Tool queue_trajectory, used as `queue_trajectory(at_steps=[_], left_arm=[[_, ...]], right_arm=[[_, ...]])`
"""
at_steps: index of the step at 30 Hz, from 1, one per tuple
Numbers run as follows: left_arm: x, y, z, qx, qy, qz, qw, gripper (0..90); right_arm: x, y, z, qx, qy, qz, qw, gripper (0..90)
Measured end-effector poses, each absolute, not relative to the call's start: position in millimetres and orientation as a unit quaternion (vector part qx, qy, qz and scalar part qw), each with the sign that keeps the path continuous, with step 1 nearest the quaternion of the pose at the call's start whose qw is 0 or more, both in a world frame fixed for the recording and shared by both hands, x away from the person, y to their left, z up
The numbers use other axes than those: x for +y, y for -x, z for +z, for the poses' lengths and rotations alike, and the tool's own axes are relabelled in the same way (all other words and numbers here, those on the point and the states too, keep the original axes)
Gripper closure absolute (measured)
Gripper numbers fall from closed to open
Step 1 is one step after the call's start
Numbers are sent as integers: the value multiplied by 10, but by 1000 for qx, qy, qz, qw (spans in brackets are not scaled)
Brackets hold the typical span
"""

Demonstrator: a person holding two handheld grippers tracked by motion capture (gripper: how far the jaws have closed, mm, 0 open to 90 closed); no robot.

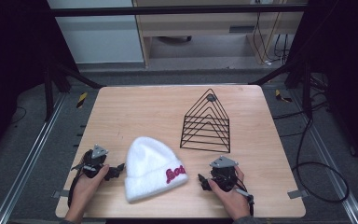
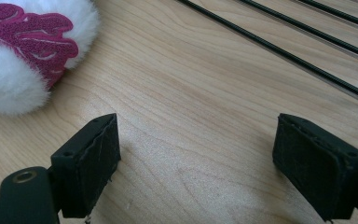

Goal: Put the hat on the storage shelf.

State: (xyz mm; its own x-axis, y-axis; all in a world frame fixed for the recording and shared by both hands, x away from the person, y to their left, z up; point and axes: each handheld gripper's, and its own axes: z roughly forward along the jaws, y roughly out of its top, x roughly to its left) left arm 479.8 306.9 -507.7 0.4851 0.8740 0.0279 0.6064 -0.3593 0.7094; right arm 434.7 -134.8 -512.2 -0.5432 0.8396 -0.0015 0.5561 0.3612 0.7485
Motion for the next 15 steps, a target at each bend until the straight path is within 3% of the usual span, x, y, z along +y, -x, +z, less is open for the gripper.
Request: queue_trajectory(at_steps=[3, 15], left_arm=[[3086, -4856, -4941, 456, -817, 191, 298, 134], [2857, -5128, -4401, 437, -811, 145, 360, 101]], right_arm=[[-1349, -4347, -5122, 801, -435, 360, 197, 149], [-1348, -4346, -5122, 801, -435, 360, 197, 149]])
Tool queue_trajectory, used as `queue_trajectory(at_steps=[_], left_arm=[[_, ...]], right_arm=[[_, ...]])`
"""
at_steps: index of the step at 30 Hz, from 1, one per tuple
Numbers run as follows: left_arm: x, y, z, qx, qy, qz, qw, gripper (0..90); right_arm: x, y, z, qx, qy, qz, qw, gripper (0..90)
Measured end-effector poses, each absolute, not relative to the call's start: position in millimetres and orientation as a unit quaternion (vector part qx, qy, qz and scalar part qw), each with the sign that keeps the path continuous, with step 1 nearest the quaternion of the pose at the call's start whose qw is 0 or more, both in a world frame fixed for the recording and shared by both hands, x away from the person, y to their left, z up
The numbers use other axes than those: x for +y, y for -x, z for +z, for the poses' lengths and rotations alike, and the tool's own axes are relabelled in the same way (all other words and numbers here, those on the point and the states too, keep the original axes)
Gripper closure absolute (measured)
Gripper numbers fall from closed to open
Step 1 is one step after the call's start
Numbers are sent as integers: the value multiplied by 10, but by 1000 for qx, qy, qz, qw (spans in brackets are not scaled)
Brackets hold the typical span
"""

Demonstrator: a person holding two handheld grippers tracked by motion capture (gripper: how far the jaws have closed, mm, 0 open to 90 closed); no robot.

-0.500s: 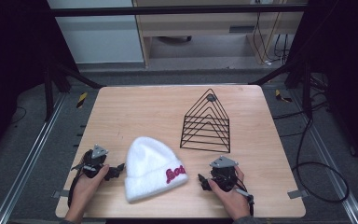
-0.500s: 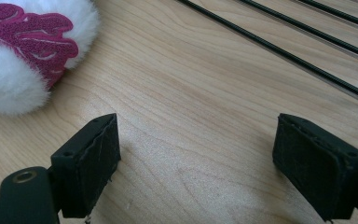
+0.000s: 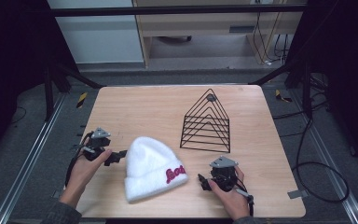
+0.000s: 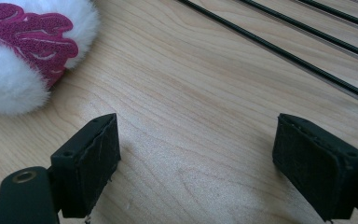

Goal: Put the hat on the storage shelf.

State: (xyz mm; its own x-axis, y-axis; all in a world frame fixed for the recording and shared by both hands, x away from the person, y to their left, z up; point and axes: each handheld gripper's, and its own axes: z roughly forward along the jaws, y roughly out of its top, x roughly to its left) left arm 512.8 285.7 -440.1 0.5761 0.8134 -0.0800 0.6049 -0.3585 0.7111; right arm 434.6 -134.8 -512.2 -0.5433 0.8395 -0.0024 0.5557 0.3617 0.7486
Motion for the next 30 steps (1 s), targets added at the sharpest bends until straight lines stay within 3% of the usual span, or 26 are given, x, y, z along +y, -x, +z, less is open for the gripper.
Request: queue_trajectory(at_steps=[8, 16, 25, 30], left_arm=[[2626, -5346, -4477, 438, -821, 127, 343, 134], [2446, -5465, -4628, 440, -833, 123, 313, 239], [2378, -5513, -4739, 435, -842, 111, 298, 473], [2340, -5478, -4702, 422, -851, 109, 294, 732]], right_arm=[[-1348, -4346, -5122, 801, -435, 360, 197, 149], [-1348, -4346, -5122, 801, -435, 360, 197, 149], [-1348, -4346, -5122, 801, -435, 360, 197, 149], [-1348, -4346, -5123, 801, -435, 360, 197, 149]])
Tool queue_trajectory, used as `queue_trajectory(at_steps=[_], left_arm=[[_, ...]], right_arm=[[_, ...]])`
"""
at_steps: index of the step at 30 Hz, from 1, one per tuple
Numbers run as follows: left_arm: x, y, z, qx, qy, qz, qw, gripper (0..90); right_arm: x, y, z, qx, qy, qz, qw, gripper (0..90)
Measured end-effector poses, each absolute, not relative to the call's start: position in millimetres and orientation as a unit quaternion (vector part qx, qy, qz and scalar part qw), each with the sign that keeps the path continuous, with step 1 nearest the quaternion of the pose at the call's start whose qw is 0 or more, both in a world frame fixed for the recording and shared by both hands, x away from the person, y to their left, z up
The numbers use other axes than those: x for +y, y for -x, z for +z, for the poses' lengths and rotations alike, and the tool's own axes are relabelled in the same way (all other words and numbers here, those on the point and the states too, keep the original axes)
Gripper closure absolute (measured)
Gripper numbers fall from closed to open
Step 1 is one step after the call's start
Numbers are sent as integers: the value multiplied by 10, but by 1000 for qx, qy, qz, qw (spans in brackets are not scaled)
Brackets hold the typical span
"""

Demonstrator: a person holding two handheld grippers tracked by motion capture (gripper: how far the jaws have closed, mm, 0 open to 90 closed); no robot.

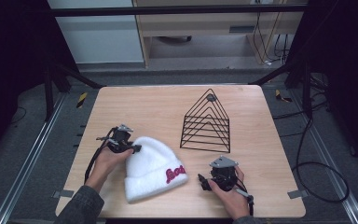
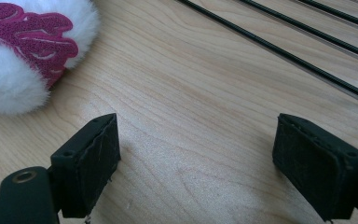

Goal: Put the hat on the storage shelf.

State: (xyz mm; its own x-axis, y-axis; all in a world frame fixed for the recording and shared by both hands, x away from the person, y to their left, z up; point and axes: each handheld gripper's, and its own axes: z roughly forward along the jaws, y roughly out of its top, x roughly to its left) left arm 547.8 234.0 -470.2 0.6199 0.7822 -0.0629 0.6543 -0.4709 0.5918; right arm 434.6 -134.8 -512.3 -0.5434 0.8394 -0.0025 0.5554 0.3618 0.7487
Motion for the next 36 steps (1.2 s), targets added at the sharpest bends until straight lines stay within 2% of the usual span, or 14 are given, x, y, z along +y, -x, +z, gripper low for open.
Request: queue_trajectory(at_steps=[4, 9, 17, 24, 28, 32, 36], left_arm=[[2345, -5467, -4695, 420, -854, 108, 289, 791], [2334, -5352, -4545, 407, -851, 127, 306, 811], [2245, -5064, -4205, 361, -853, 163, 339, 816], [2145, -4966, -4032, 340, -859, 178, 339, 817], [2069, -4911, -3911, 326, -860, 208, 334, 818], [1974, -4892, -3717, 310, -860, 213, 345, 819], [1900, -4800, -3452, 282, -859, 243, 352, 819]], right_arm=[[-1348, -4346, -5122, 801, -435, 360, 197, 149], [-1348, -4346, -5122, 801, -435, 360, 197, 149], [-1347, -4346, -5122, 801, -435, 360, 197, 149], [-1348, -4346, -5122, 801, -435, 360, 198, 149], [-1348, -4346, -5122, 801, -435, 360, 197, 149], [-1348, -4346, -5122, 801, -435, 360, 197, 149], [-1360, -4343, -5121, 804, -431, 360, 197, 151]])
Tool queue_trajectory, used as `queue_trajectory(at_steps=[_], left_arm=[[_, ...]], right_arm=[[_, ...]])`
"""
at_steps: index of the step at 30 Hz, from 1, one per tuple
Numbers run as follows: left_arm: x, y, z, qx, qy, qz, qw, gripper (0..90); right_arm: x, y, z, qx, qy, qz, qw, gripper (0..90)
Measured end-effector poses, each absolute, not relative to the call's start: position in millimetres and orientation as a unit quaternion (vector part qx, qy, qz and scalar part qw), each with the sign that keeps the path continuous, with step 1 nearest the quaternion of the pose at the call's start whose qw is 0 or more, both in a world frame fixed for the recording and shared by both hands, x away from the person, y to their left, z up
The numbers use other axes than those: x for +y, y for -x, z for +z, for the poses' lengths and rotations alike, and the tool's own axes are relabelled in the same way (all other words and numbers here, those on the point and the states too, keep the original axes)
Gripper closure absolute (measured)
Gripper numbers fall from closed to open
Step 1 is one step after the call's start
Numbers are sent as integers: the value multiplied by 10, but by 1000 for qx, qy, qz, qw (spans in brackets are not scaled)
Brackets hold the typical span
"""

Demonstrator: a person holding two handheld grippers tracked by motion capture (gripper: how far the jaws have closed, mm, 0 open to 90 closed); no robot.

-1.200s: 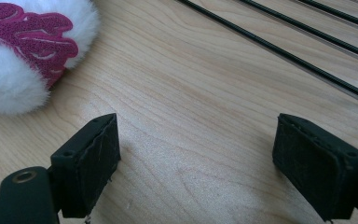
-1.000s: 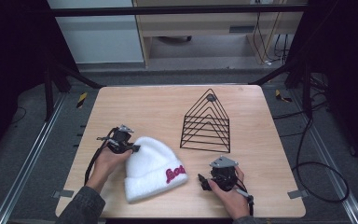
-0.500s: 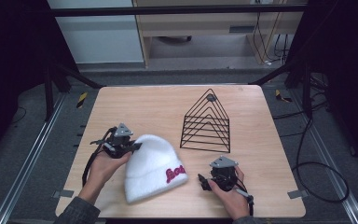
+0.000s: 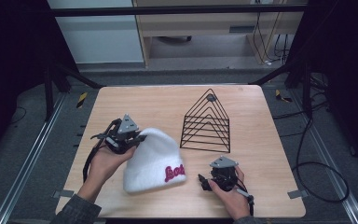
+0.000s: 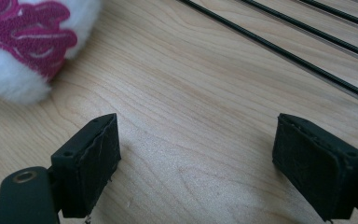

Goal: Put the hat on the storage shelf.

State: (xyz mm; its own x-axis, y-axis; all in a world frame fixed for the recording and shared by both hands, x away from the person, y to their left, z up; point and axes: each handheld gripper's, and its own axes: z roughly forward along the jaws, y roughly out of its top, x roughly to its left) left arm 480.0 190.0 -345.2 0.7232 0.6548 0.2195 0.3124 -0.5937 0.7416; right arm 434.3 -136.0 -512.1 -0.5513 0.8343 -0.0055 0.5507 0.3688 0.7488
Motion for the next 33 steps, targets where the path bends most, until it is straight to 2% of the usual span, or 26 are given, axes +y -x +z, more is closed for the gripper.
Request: queue_trajectory(at_steps=[9, 15, 16, 17, 24, 27, 29, 31, 33], left_arm=[[1777, -4664, -2884, 229, -857, 283, 365, 819], [1769, -4704, -2564, 218, -847, 303, 379, 818], [1780, -4751, -2419, 211, -843, 306, 388, 818], [1780, -4751, -2419, 211, -843, 306, 388, 818], [1779, -4782, -2083, 188, -830, 302, 428, 818], [1729, -4757, -1963, 177, -827, 306, 437, 817], [1680, -4728, -1882, 166, -827, 312, 437, 816], [1636, -4707, -1801, 159, -827, 314, 438, 816], [1603, -4695, -1728, 152, -825, 317, 443, 816]], right_arm=[[-1379, -4259, -5098, 797, -423, 379, 206, 223], [-1398, -4159, -4888, 786, -395, 420, 223, 255], [-1415, -4135, -4720, 778, -385, 440, 231, 261], [-1415, -4135, -4720, 778, -385, 440, 231, 261], [-1436, -4118, -4108, 756, -356, 488, 251, 301], [-1422, -4168, -3874, 753, -336, 502, 260, 355], [-1395, -4221, -3714, 749, -325, 511, 268, 441], [-1359, -4265, -3614, 749, -318, 514, 272, 490], [-1315, -4319, -3543, 752, -306, 518, 270, 507]])
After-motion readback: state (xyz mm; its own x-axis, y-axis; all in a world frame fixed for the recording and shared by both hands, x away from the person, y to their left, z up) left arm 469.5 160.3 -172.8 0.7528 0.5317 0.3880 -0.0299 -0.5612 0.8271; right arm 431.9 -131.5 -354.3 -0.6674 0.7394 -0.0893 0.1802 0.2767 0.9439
